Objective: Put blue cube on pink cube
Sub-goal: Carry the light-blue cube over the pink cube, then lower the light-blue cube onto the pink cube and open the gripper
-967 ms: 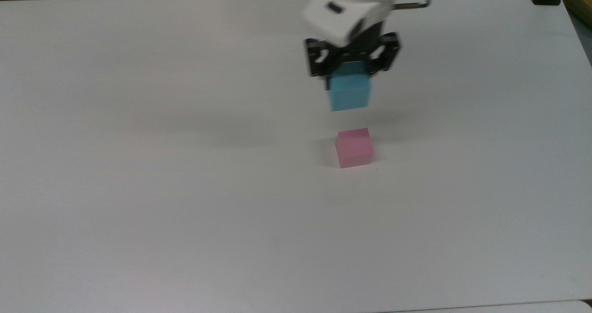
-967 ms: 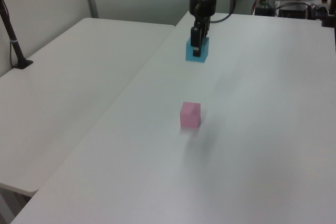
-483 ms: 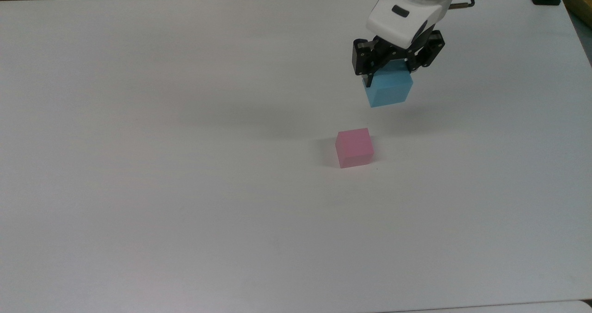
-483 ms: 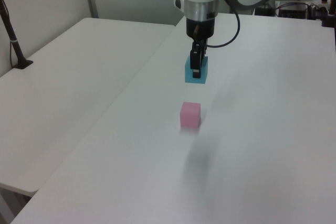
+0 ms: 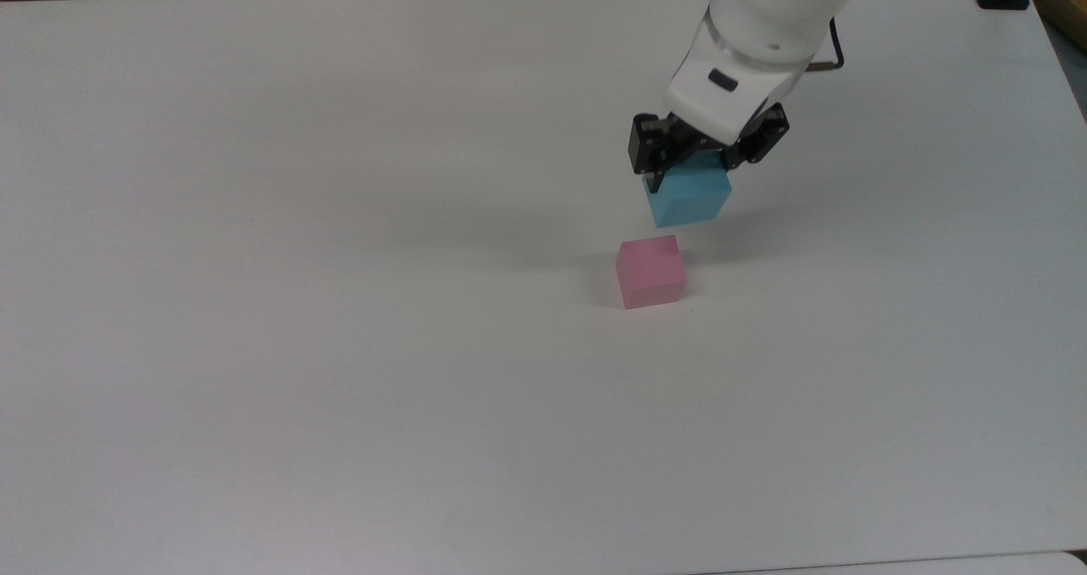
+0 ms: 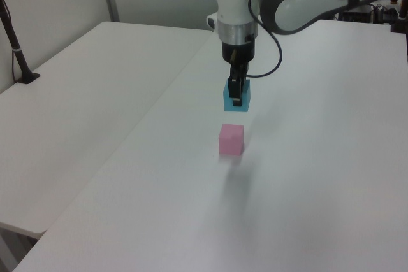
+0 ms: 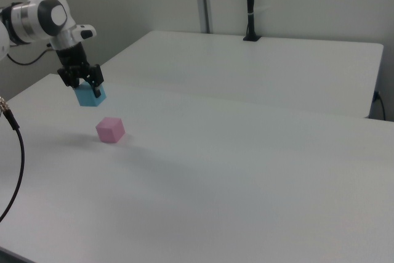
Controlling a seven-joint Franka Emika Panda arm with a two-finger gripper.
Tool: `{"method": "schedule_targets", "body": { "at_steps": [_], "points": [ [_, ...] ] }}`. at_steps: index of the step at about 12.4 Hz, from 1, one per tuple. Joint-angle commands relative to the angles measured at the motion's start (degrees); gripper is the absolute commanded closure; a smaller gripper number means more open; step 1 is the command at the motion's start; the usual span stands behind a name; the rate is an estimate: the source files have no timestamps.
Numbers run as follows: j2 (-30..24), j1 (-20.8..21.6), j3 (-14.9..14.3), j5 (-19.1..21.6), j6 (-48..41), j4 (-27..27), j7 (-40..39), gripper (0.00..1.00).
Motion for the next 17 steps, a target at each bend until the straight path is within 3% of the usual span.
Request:
{"method": "schedule_targets", "body": {
  "at_steps": [1,7,8,9,12,15,17],
  "points": [
    [0.0,-0.5,-0.6,-0.8,7.3,-4.9,0.8,0.78],
    [2.5,-1.7,-0.6,-0.4,11.8,-6.1,1.5,0.75],
    [2.6,-1.8,-0.6,-0.4,11.8,-6.2,1.5,0.73],
    [2.6,-1.9,-0.6,-0.3,11.9,-6.7,1.5,0.6],
    [3.2,-1.8,-0.6,-0.4,12.0,-7.4,1.5,0.58],
    [3.3,-1.9,-0.6,-0.6,15.0,-8.8,1.9,0.47],
    [3.3,-1.9,-0.6,-0.8,15.0,-9.0,1.9,0.1]
  ]
}}
